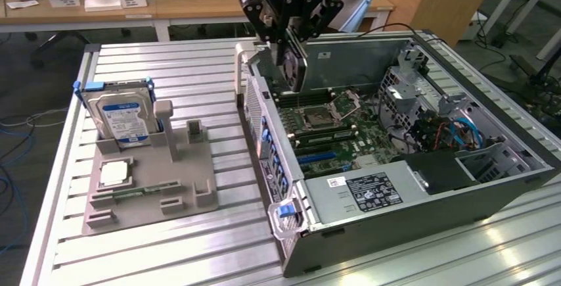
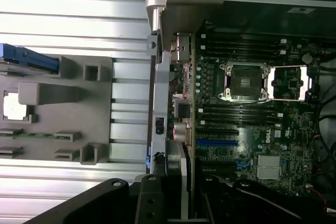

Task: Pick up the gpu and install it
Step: 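Pick up the gpu and move the gpu toward the slot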

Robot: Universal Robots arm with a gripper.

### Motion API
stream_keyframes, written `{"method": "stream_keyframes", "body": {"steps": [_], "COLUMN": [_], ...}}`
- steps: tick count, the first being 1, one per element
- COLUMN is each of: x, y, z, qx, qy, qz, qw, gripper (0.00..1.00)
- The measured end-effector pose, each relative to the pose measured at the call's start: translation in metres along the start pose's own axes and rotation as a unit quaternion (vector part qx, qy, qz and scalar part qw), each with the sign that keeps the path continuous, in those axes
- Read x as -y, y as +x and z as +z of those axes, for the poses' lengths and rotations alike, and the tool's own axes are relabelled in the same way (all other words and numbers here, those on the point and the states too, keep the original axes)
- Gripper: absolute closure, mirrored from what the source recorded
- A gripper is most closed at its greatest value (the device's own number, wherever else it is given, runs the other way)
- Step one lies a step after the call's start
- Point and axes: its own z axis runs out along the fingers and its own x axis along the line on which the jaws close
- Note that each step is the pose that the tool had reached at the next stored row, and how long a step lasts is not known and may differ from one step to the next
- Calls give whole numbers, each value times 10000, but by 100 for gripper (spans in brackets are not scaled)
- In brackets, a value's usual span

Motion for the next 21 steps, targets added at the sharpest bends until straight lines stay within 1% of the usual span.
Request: {"method": "stream_keyframes", "body": {"steps": [7,21], "x": [4,13], "y": [-121,-453], "z": [10,29], "qx": [17,27], "qy": [0,1], "qz": [15,22], "qw": [10000,10000], "gripper": [72,72]}}
